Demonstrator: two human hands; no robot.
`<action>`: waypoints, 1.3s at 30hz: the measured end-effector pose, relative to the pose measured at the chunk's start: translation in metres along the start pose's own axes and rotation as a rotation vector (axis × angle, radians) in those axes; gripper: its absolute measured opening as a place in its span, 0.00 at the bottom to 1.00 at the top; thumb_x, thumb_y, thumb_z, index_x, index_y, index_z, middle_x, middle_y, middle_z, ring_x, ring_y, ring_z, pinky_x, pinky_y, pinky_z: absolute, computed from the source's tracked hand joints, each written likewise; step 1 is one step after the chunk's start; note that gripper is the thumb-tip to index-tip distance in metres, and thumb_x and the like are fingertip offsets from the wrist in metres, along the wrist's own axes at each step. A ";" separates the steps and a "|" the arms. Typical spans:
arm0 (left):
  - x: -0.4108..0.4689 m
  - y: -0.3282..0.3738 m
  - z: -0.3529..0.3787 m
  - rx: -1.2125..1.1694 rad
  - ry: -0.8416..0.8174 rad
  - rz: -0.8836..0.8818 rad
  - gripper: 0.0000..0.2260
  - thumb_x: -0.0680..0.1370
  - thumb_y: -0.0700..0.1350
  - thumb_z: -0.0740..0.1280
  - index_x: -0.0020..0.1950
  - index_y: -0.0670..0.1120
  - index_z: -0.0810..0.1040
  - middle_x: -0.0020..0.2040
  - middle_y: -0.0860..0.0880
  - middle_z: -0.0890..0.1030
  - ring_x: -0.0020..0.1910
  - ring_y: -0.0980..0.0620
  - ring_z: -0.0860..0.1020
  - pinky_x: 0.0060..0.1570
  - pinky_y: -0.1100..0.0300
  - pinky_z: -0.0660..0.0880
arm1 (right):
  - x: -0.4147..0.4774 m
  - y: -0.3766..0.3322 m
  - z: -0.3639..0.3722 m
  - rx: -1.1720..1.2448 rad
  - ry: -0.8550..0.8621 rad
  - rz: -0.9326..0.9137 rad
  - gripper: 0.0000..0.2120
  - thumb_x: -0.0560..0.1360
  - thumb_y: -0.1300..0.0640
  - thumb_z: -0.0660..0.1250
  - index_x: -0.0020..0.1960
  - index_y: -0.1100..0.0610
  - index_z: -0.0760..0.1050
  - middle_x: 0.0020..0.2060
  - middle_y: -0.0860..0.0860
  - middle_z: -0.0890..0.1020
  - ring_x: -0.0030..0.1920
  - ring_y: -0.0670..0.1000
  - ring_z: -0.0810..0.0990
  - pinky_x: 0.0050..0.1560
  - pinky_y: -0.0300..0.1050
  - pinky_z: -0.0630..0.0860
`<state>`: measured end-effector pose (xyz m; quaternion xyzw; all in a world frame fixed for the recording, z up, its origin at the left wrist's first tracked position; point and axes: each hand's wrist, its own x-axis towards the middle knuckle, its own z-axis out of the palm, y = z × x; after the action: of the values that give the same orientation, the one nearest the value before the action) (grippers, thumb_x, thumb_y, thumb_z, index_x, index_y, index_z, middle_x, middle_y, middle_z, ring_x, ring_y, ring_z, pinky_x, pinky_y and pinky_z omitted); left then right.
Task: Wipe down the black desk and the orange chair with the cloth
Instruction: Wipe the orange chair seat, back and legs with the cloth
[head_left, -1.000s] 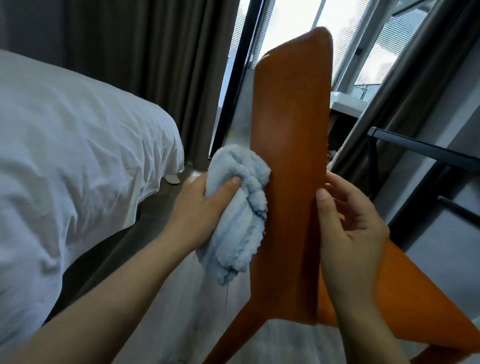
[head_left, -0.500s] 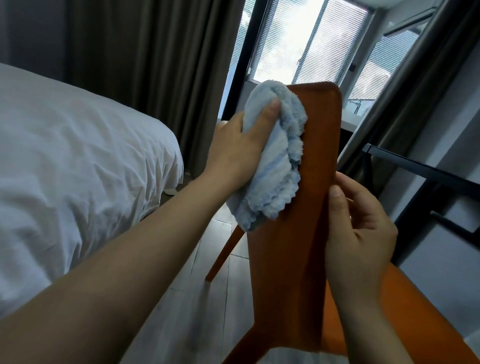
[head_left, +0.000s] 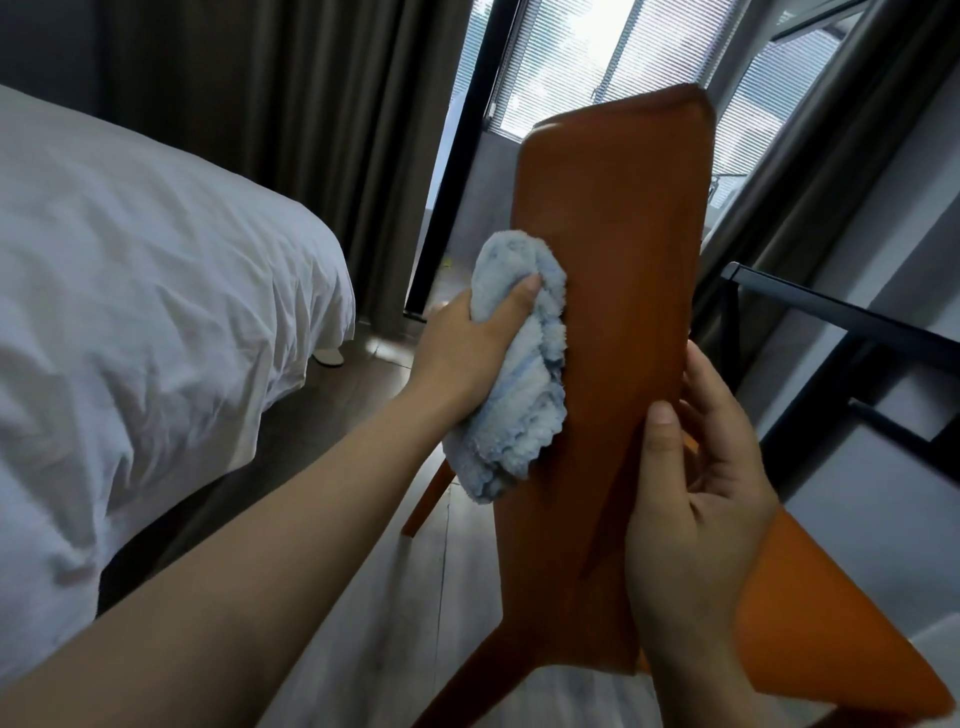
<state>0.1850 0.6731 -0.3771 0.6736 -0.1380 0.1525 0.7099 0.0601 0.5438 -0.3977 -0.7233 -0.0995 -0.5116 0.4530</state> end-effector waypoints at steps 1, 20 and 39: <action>-0.002 -0.010 0.002 0.006 -0.005 -0.021 0.21 0.72 0.69 0.63 0.49 0.54 0.81 0.41 0.57 0.84 0.38 0.64 0.81 0.38 0.66 0.75 | -0.002 0.002 -0.001 -0.004 0.005 0.010 0.19 0.81 0.55 0.61 0.71 0.47 0.71 0.62 0.39 0.76 0.65 0.43 0.75 0.59 0.43 0.77; -0.084 -0.172 0.026 0.328 -0.281 -0.314 0.19 0.80 0.61 0.54 0.50 0.50 0.78 0.45 0.50 0.83 0.43 0.55 0.80 0.36 0.68 0.71 | -0.039 0.036 -0.015 -0.093 -0.076 0.120 0.13 0.81 0.47 0.58 0.63 0.36 0.72 0.54 0.40 0.80 0.56 0.44 0.79 0.50 0.44 0.78; -0.054 -0.089 -0.026 0.317 -0.005 -0.078 0.19 0.73 0.66 0.64 0.41 0.51 0.80 0.34 0.51 0.83 0.32 0.56 0.81 0.35 0.56 0.79 | -0.021 0.010 -0.010 -0.068 -0.106 0.115 0.15 0.81 0.48 0.61 0.61 0.28 0.68 0.55 0.29 0.76 0.58 0.36 0.76 0.48 0.30 0.76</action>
<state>0.1711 0.6937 -0.4812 0.7825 -0.0875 0.1432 0.5996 0.0498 0.5371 -0.4199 -0.7690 -0.0642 -0.4488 0.4508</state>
